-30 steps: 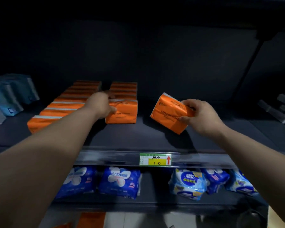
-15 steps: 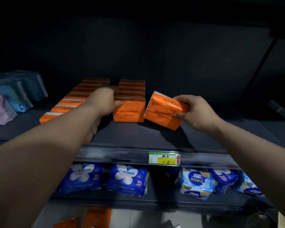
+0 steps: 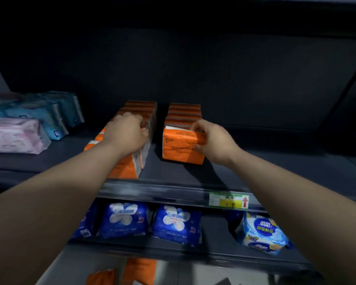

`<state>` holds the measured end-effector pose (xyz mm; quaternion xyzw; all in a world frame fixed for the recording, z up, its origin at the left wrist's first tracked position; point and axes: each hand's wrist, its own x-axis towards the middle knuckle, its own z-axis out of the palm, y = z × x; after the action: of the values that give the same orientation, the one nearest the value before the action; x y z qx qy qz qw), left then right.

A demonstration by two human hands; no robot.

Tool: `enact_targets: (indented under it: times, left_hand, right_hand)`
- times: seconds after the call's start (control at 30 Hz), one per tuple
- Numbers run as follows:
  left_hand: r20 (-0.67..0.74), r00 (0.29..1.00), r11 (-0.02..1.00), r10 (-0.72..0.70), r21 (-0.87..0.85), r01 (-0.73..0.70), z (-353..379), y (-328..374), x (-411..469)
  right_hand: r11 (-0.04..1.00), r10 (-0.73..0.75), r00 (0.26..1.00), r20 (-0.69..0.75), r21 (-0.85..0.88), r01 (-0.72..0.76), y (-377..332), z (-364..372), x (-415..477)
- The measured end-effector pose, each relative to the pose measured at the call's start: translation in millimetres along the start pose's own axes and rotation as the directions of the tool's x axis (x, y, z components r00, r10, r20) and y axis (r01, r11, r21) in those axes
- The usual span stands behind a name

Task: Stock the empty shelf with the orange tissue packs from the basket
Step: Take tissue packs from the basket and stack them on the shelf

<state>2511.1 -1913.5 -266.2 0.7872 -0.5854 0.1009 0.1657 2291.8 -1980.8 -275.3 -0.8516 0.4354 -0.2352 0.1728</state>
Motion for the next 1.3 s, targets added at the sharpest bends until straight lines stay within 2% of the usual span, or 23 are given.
enact_targets:
  times: [0.13,0.27,0.4,0.53,0.63,0.83,1.03,1.3]
  left_hand:
    - [0.009,1.0,1.0,-0.022,-0.019,0.022,3,-1,-2]
    - [-0.005,1.0,0.998,-0.024,-0.065,0.023,6,0,0]
    - [0.006,1.0,0.997,-0.028,-0.069,0.029,8,2,2]
    - [0.01,0.999,0.998,-0.031,-0.057,0.032,8,2,1]
    - [0.012,1.0,0.999,-0.028,-0.038,0.029,7,4,-1]
    - [0.02,1.0,0.998,0.003,-0.064,-0.002,-5,21,-16]
    - [0.021,0.996,0.992,0.086,-0.094,-0.084,-19,76,-50]
    - [0.067,0.959,0.943,0.277,-0.212,-0.258,-21,202,-111]
  right_hand:
    - [0.998,-0.009,1.0,-0.028,-0.055,0.007,0,11,6]
    - [0.979,0.018,0.997,-0.075,-0.203,-0.033,1,20,8]
    - [0.999,0.052,0.998,-0.035,0.001,-0.052,3,26,11]
    - [0.999,0.029,0.996,-0.081,0.035,-0.026,4,32,10]
    - [0.997,0.046,0.997,-0.062,0.072,-0.042,3,30,8]
    - [0.996,-0.016,0.998,-0.057,-0.091,0.01,2,-1,-16]
    - [0.975,-0.008,0.997,-0.073,-0.224,-0.008,24,-49,-74]
    - [0.942,0.032,0.995,-0.096,-0.33,-0.062,76,-130,-201]
